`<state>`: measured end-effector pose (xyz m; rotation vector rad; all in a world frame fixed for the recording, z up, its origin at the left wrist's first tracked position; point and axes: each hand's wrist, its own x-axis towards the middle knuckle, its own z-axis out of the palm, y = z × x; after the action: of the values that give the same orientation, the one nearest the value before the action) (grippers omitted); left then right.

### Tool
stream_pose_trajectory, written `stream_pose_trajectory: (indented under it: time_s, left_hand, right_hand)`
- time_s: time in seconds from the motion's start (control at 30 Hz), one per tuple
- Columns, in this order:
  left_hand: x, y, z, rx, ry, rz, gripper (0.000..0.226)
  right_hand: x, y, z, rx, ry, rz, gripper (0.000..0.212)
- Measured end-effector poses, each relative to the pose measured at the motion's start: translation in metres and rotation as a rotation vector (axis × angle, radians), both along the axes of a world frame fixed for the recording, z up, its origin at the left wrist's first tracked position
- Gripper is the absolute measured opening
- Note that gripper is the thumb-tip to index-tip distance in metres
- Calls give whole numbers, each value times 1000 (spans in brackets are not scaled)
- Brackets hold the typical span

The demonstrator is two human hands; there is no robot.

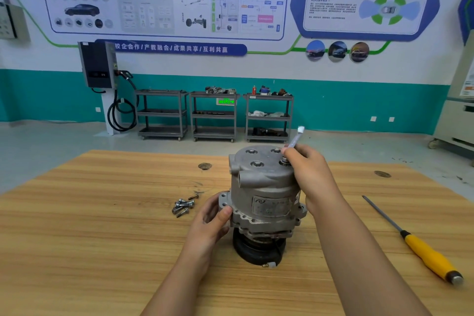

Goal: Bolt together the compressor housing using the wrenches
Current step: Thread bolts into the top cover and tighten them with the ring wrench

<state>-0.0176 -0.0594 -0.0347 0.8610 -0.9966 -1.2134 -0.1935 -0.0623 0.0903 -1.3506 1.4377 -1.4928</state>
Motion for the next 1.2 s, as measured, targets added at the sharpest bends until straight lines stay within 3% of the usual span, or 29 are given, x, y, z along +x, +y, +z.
stream_pose_trajectory:
  time_s: [0.2,0.4,0.53,0.67,0.77,0.83,1.03,1.2]
  left_hand:
    - [0,-1,-1,10,-3,-1,53]
    - [1,0,-1,-7,-33,-15,46]
    - [0,0,-1,3,-19,-9,52]
    - [2,-1,-2,11,-16,-7,56]
    - [2,-2,-4,10,-20,-5,60]
    - [2,-2,-4,2,-29,-7,60]
    - [3,-3,-5,-5,-43,-9,63]
    - [4,-4,-6,-3,-45,-20,65]
  right_hand:
    - [1,1,-8,-78,-424,25,22]
    - [0,0,-8,-73,-522,99,11]
    - [-5,-5,-4,-68,-409,106,11]
    - [-12,-13,-6,-46,-307,116,65]
    - [-17,-18,-10,-93,-267,141,89]
    - [-21,-20,-11,-127,-202,177,87]
    - [-25,-17,-7,-113,7,193,49]
    - [-22,5,-10,-156,202,-126,38]
